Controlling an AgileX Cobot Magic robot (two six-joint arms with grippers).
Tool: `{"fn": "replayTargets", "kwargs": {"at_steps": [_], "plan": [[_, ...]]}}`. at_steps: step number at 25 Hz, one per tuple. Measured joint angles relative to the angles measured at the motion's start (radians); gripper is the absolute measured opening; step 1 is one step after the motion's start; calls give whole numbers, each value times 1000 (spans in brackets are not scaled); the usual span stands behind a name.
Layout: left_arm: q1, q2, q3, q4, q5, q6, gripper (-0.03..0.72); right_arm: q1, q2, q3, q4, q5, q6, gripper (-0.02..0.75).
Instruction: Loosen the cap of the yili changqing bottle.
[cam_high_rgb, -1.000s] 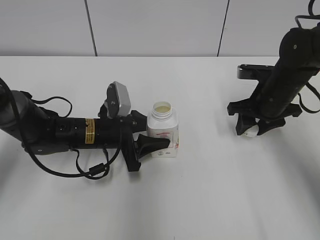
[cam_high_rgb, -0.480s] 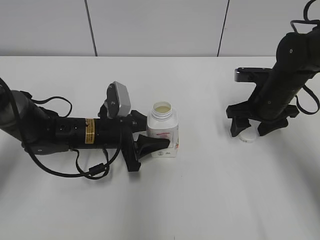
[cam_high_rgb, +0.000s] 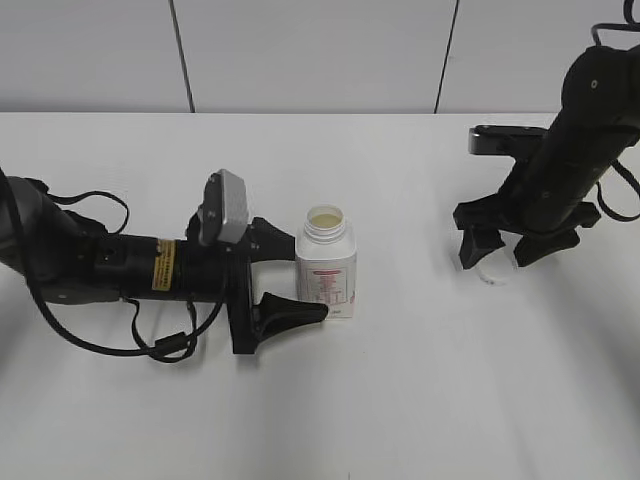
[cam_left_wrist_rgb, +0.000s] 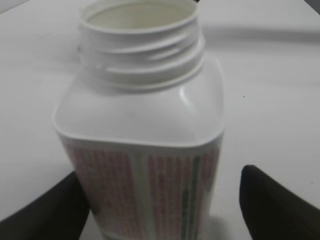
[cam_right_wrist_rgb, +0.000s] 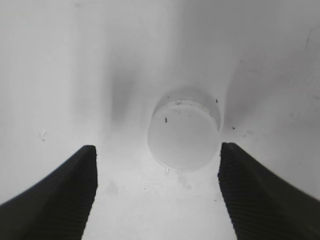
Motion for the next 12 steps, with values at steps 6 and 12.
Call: {"fn": "replayTargets", "kwargs": {"at_steps": [6, 12], "plan": [[62, -2, 0, 87, 1, -5, 565, 0, -38, 0, 10, 6, -30, 589], [139, -56, 0, 121, 32, -45, 565, 0, -80, 0, 12, 11, -47, 589]]}}
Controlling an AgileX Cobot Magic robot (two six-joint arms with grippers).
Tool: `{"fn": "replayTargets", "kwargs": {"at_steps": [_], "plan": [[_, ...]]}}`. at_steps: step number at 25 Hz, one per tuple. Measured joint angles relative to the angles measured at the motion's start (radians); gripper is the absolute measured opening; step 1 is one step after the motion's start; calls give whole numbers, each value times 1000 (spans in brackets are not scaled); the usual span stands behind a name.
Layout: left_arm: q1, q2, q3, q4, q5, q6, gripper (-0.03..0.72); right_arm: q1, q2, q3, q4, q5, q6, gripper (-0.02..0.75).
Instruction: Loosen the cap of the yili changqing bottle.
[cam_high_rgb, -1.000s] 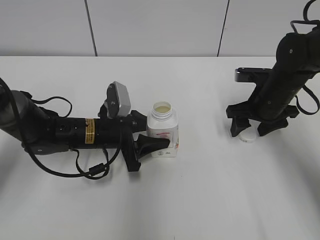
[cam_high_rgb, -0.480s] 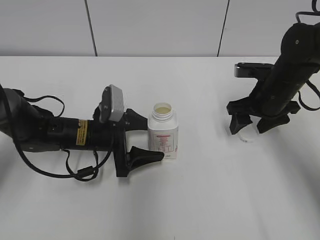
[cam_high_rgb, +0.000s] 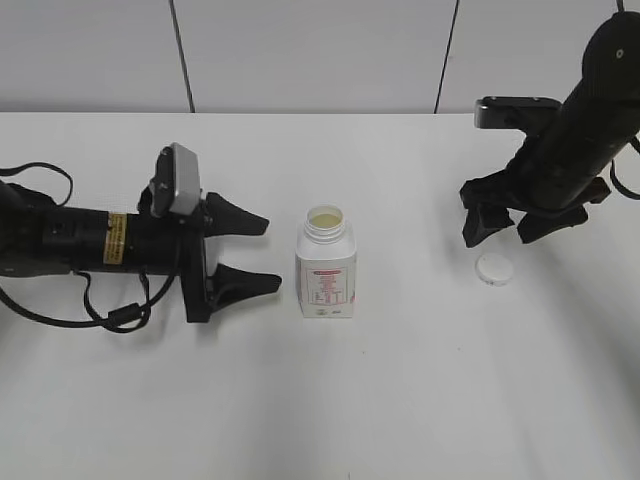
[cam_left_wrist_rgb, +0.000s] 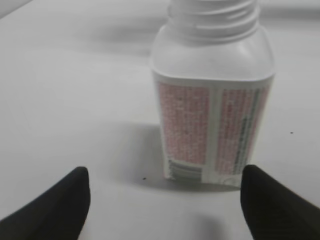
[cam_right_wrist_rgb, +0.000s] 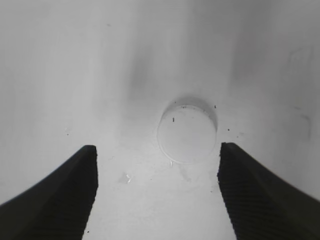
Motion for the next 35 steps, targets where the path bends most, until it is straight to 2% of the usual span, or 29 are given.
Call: {"fn": "replayTargets", "kwargs": {"at_steps": [6, 10, 14, 20, 26, 32, 35], "plan": [[71, -92, 0, 11, 85, -26, 565, 0, -31, 0, 1, 10, -34, 588], [86, -177, 0, -39, 280, -29, 550, 0, -45, -10, -3, 14, -45, 588], [87, -255, 0, -146, 440, -30, 527, 0, -50, -32, -4, 14, -46, 588], [89, -329, 0, -281, 575, -33, 512, 0, -50, -55, -6, 14, -46, 588], [88, -391, 0, -427, 934, -36, 512, 0, -50, -100, -9, 35, -47, 588], [88, -395, 0, -696, 1319, -32, 505, 0, -53, -137, -9, 50, -49, 588], [88, -395, 0, -830, 1452, 33, 494, 0, -53, -138, -9, 57, -49, 588]]}}
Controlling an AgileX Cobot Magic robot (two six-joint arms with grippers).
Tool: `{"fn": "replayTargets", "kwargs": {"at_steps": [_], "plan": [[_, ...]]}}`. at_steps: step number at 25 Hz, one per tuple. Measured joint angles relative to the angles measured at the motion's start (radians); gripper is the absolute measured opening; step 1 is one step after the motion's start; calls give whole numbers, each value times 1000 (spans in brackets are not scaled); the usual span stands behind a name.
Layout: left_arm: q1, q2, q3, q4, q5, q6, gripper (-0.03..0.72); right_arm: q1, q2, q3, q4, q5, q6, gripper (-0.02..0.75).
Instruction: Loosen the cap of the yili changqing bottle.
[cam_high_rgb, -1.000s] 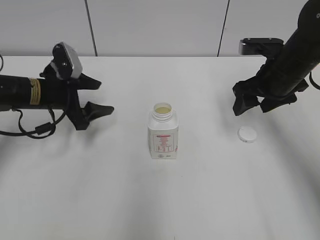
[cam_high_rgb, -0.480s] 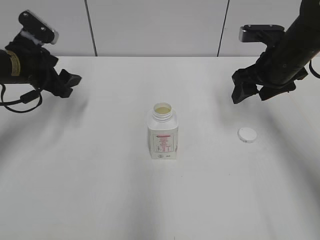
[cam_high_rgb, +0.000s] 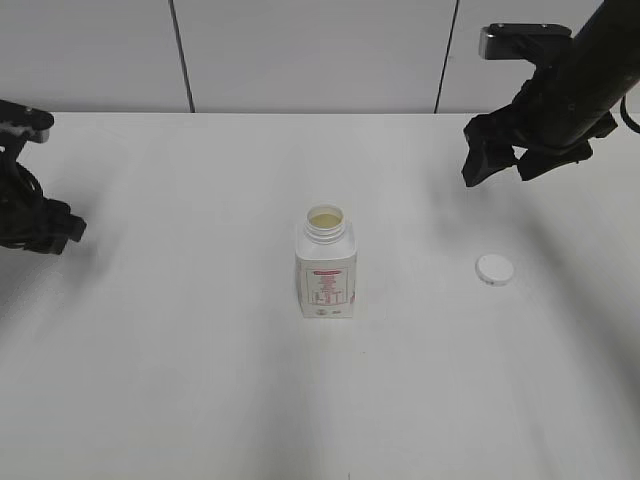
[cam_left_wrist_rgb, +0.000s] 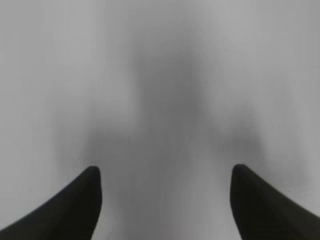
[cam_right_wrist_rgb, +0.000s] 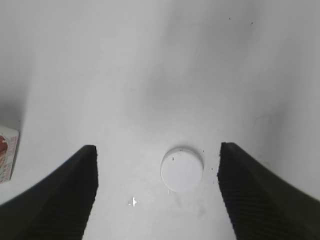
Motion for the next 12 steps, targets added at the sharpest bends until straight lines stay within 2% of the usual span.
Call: {"fn": "replayTargets", "kwargs": {"at_steps": [5, 8, 12], "plan": [[0, 0, -15, -314, 154, 258, 491, 0, -2, 0, -20, 18, 0, 587], [0, 0, -64, -496, 251, 410, 491, 0, -2, 0, -51, 47, 0, 587], [0, -21, -136, -603, 362, 506, 491, 0, -2, 0, -97, 117, 0, 587]]}}
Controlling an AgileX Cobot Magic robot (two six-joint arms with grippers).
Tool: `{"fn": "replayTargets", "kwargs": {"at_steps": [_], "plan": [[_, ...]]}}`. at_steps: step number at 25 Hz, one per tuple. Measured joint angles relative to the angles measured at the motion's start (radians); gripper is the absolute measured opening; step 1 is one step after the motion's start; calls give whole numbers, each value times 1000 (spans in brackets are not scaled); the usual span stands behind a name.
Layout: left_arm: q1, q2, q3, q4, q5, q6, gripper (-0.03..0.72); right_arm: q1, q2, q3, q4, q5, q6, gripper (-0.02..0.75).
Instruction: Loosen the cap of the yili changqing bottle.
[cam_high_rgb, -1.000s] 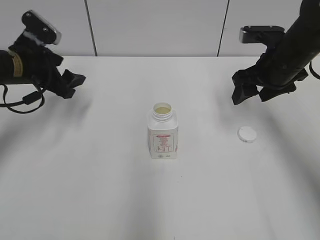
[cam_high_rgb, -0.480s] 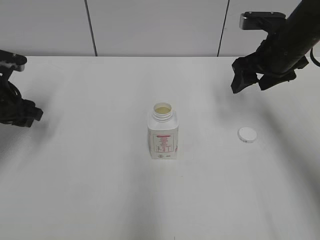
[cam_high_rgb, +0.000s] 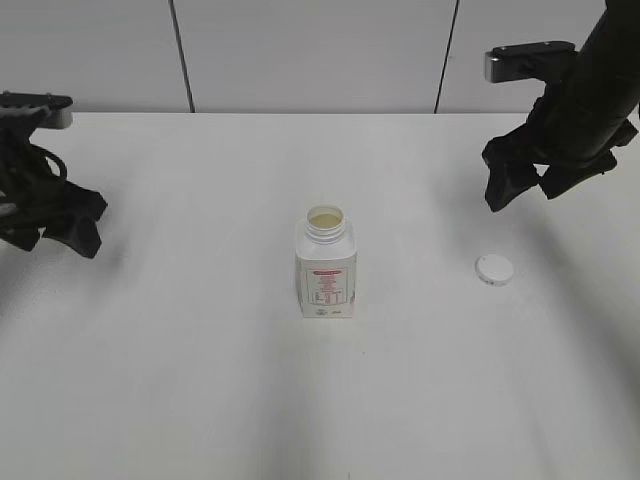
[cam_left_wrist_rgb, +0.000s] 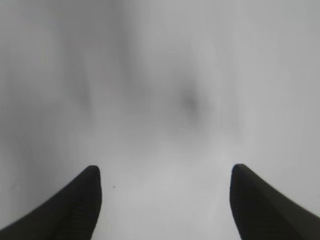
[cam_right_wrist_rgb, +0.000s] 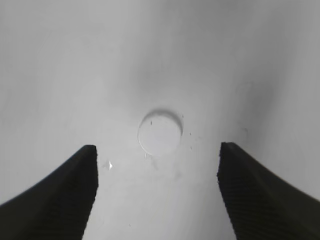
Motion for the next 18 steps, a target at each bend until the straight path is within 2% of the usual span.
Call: {"fn": "replayTargets", "kwargs": {"at_steps": [8, 14, 18], "plan": [[18, -75, -80, -125, 184, 81, 491, 0, -69, -1, -20, 80, 0, 587], [89, -89, -82, -205, 254, 142, 489, -6, -134, -40, -59, 165, 0, 587], [134, -125, -82, -208, 273, 156, 489, -59, -159, -53, -62, 211, 0, 587]]}}
